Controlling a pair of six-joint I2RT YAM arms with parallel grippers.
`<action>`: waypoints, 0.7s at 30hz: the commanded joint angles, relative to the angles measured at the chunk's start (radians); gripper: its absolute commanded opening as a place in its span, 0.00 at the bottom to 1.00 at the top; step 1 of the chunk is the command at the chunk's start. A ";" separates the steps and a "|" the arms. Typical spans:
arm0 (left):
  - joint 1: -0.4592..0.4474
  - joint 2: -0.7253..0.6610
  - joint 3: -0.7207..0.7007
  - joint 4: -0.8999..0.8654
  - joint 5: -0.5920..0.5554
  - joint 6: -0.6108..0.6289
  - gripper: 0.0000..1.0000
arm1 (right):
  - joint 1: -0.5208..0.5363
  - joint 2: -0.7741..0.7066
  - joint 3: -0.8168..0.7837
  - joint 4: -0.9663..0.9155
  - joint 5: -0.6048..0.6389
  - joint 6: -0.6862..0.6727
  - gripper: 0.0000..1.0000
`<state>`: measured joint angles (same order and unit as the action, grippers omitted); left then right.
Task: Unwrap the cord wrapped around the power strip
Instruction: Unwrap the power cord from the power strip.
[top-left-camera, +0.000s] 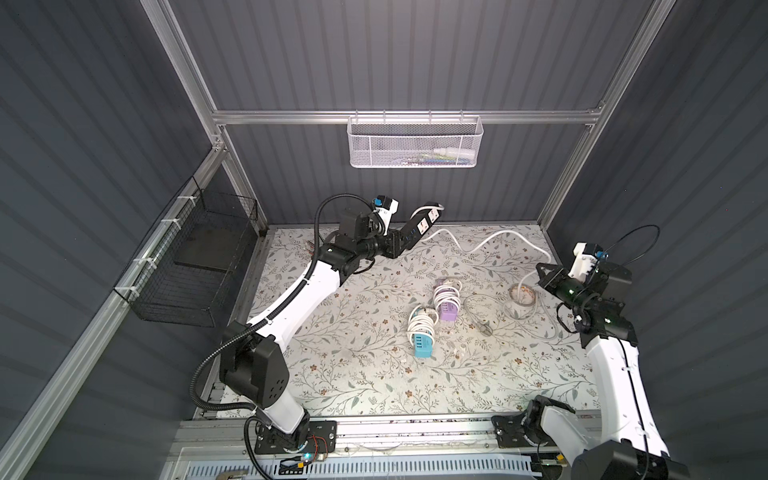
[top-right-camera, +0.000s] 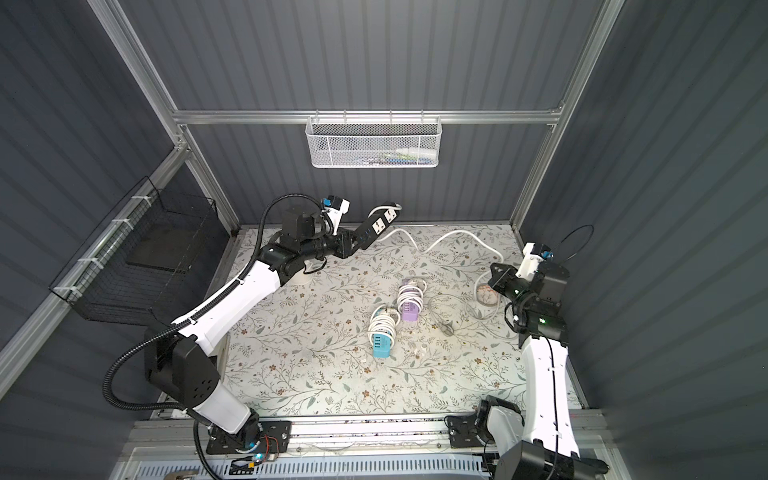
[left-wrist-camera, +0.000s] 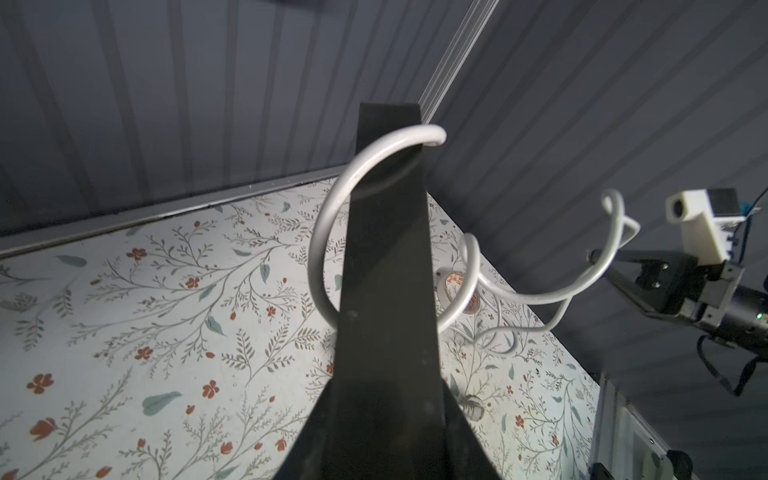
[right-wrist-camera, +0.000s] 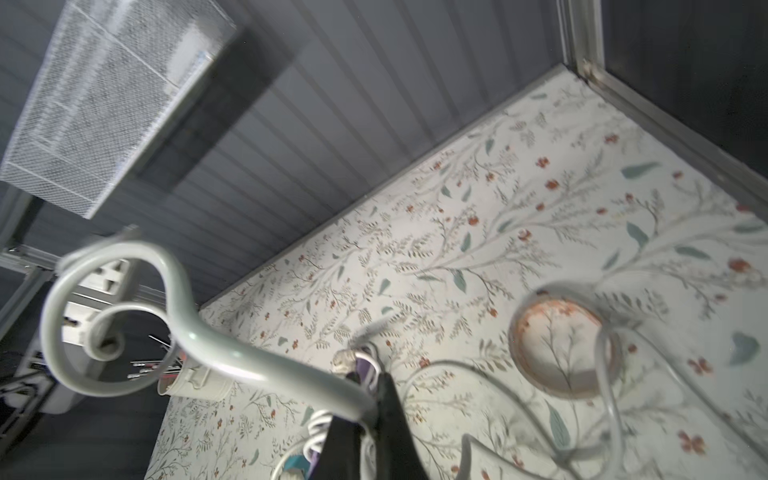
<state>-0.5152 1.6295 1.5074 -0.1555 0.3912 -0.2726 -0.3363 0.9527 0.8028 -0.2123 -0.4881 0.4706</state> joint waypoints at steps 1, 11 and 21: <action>0.003 -0.005 0.046 0.064 -0.026 0.030 0.00 | -0.006 0.017 -0.064 -0.018 0.040 0.005 0.00; 0.001 -0.030 0.001 0.153 0.087 -0.032 0.00 | 0.079 0.249 -0.229 0.195 0.078 0.046 0.00; -0.010 -0.065 -0.045 0.191 0.162 -0.060 0.00 | 0.234 0.442 -0.163 0.211 0.240 0.089 0.00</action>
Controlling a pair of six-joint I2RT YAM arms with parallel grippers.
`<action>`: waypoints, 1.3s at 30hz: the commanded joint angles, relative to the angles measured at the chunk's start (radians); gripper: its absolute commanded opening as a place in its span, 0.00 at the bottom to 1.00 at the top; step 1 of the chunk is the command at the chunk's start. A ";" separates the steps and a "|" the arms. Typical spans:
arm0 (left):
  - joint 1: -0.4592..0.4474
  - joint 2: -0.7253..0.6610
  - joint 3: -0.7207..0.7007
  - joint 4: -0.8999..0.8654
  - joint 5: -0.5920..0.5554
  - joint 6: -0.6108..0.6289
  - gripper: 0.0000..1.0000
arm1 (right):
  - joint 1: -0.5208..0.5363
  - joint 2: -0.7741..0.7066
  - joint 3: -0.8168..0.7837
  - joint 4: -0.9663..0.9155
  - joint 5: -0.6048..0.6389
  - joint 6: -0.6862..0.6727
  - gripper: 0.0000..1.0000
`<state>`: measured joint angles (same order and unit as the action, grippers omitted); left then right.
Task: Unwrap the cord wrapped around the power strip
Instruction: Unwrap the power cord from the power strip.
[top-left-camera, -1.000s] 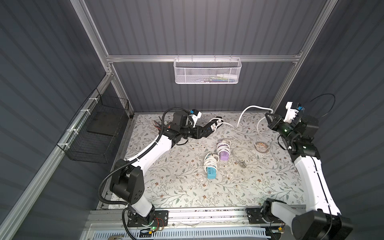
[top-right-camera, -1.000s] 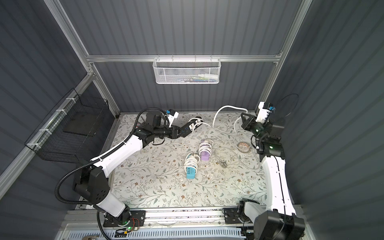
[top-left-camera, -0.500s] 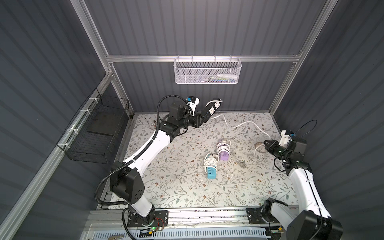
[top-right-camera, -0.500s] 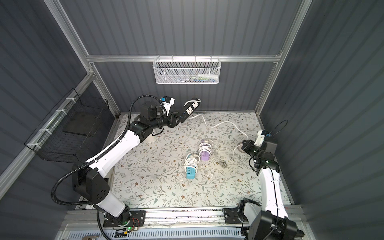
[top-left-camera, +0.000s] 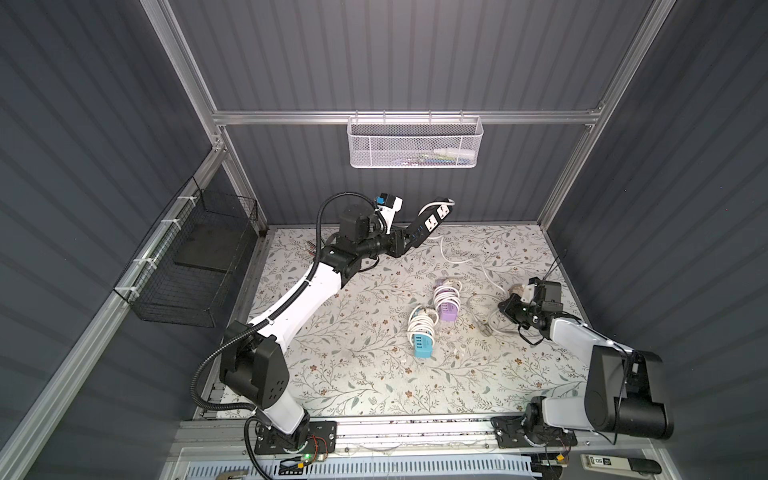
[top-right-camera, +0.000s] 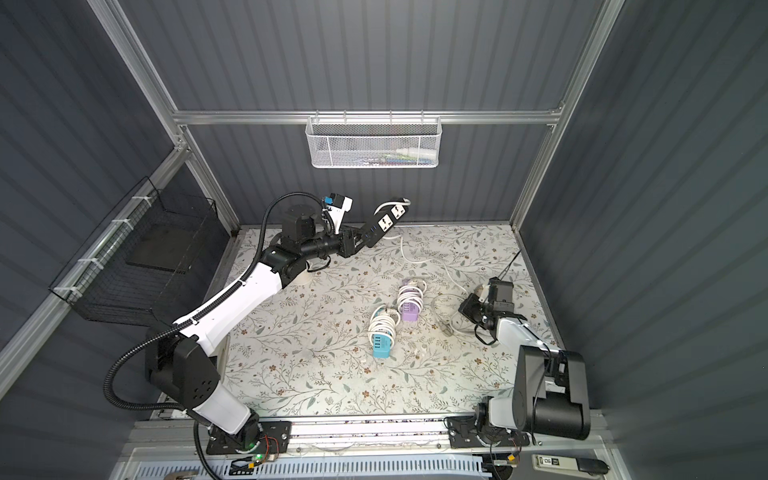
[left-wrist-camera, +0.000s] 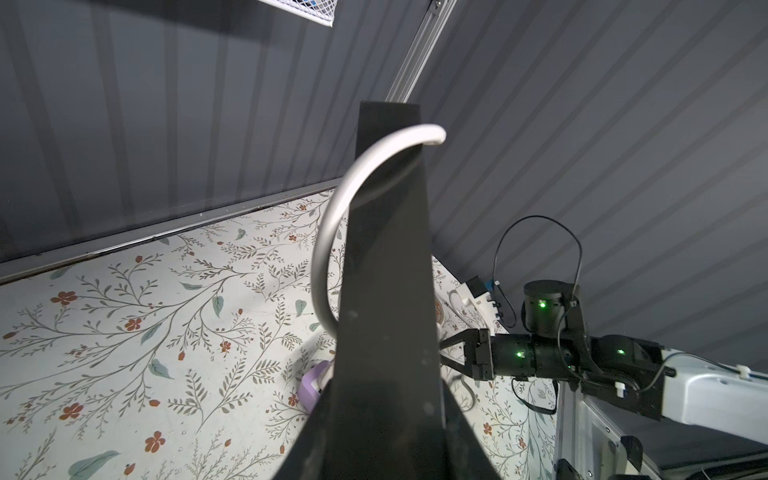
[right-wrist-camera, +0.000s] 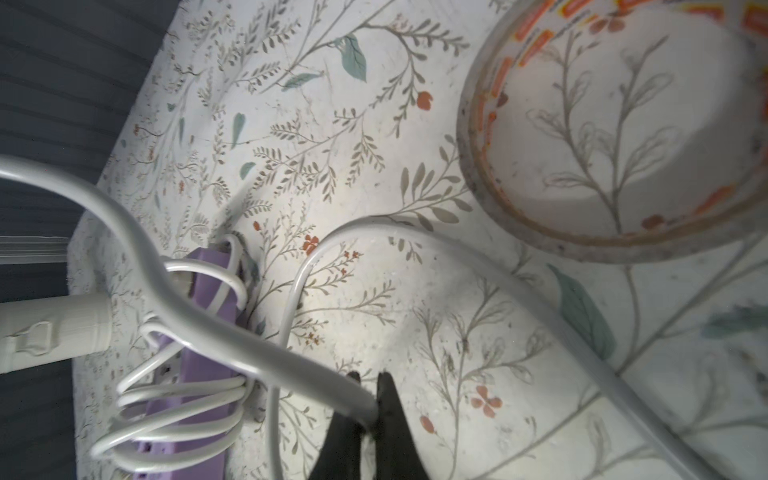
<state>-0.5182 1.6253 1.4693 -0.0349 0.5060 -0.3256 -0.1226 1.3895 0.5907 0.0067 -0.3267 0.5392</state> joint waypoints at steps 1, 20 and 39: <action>-0.010 -0.067 -0.011 0.065 0.048 -0.003 0.00 | 0.026 0.014 0.060 -0.021 0.084 0.026 0.00; -0.068 -0.044 0.008 -0.007 0.093 0.046 0.00 | 0.107 0.022 0.086 -0.058 0.124 0.058 0.81; -0.068 0.011 0.216 -0.263 0.114 -0.024 0.00 | 0.321 -0.345 0.012 0.481 -0.161 -0.288 0.99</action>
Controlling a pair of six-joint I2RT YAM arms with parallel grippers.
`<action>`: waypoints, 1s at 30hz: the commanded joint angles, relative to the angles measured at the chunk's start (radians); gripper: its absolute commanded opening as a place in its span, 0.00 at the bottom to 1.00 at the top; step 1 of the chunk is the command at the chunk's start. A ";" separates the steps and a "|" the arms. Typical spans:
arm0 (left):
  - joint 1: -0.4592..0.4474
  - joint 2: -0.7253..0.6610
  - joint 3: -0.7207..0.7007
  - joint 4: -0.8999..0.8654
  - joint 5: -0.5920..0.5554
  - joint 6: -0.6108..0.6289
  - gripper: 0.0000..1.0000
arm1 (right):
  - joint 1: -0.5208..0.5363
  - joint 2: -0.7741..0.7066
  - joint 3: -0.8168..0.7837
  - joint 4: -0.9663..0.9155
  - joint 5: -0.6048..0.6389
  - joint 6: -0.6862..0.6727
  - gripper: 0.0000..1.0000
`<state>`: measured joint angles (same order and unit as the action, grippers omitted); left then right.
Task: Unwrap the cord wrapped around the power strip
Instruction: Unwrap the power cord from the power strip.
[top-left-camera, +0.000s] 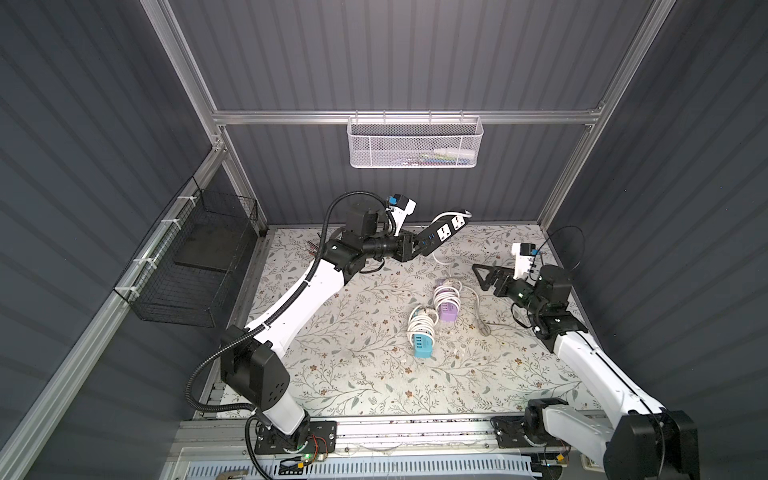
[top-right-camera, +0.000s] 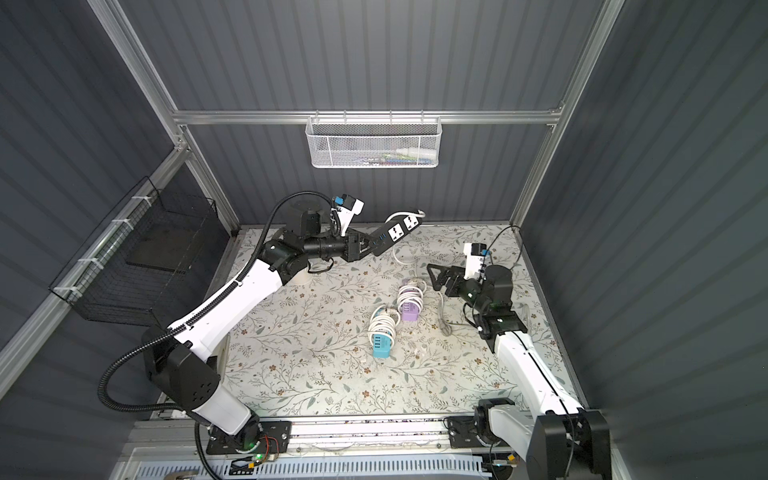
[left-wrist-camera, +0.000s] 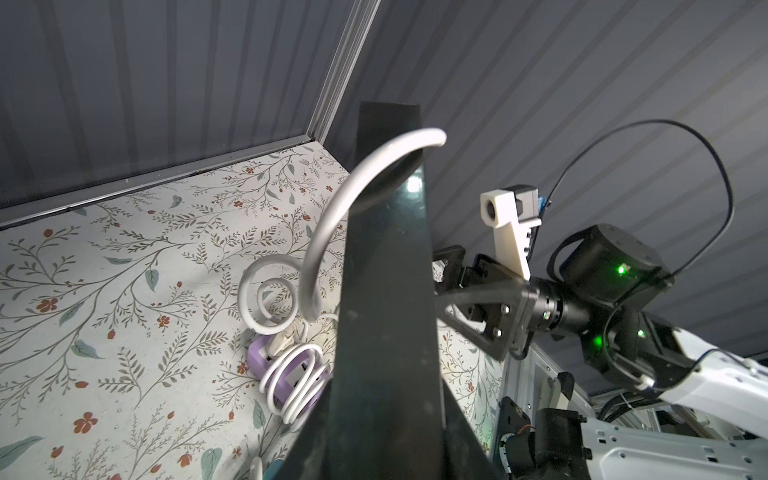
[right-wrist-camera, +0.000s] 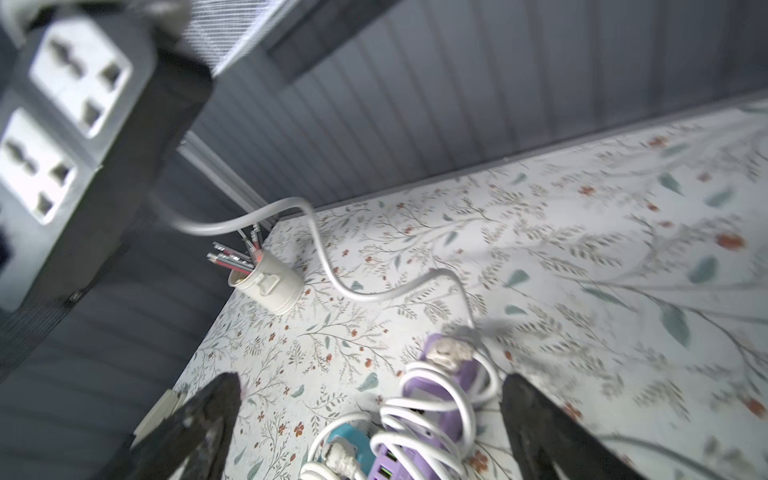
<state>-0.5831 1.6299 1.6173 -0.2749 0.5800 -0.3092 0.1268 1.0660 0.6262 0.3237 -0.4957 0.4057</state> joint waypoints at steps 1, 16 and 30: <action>-0.003 0.010 0.083 -0.038 0.046 -0.054 0.00 | 0.123 -0.035 -0.040 0.192 0.077 -0.221 0.99; -0.038 -0.018 0.150 -0.178 0.071 -0.169 0.00 | 0.334 0.026 0.042 0.285 0.423 -0.624 0.92; -0.058 -0.062 0.166 -0.194 0.072 -0.195 0.00 | 0.345 0.166 0.105 0.318 0.395 -0.628 0.77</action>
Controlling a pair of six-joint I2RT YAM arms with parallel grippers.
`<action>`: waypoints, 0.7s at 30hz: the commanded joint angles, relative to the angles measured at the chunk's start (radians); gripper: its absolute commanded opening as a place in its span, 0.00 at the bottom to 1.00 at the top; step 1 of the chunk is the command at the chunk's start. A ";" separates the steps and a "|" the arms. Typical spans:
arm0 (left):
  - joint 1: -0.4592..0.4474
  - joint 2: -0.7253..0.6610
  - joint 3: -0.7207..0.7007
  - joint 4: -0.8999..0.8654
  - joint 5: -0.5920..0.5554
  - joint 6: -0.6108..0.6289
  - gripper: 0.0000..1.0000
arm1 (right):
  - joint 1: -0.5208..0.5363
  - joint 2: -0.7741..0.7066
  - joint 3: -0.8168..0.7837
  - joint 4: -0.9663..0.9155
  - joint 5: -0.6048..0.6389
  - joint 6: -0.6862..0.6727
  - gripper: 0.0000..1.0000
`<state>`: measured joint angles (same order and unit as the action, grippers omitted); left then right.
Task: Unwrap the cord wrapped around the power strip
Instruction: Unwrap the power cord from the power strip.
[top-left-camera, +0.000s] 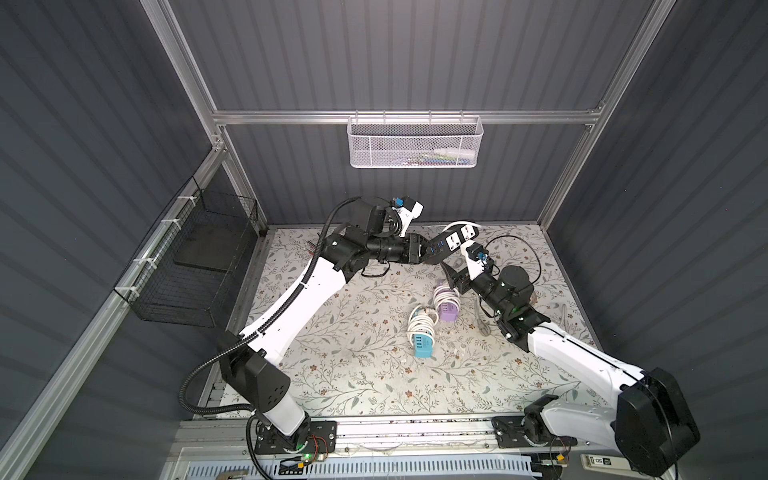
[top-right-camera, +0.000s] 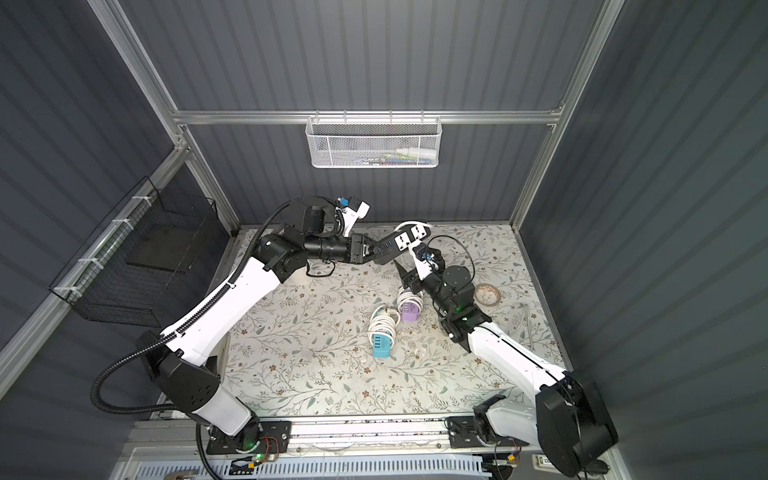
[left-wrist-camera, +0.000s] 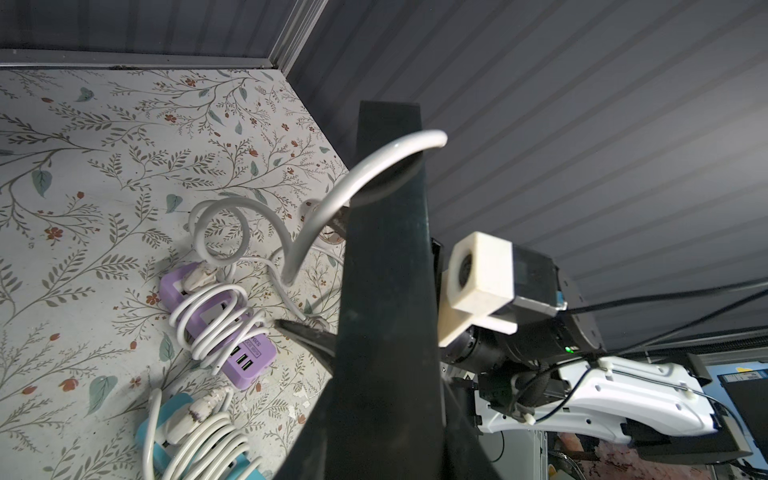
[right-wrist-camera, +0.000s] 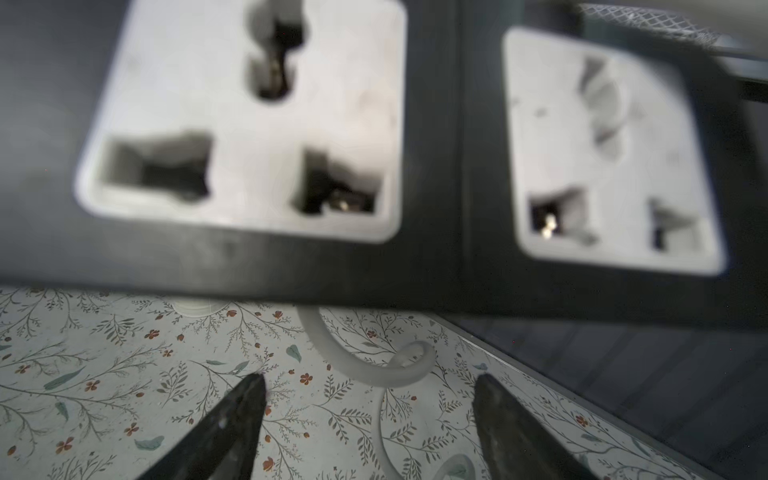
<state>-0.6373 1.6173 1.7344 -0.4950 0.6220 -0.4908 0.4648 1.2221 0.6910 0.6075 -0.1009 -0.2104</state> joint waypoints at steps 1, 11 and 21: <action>-0.004 -0.054 0.047 0.031 0.033 -0.018 0.00 | 0.008 0.014 0.041 0.038 0.001 -0.011 0.74; -0.004 -0.054 0.024 0.081 0.052 -0.055 0.00 | 0.026 0.043 0.063 0.072 0.002 -0.004 0.50; -0.004 -0.050 0.017 0.146 0.061 -0.088 0.00 | 0.043 0.069 0.050 0.101 0.037 0.008 0.00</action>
<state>-0.6350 1.6020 1.7344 -0.4244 0.6434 -0.5667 0.5030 1.2915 0.7391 0.6727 -0.0937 -0.2138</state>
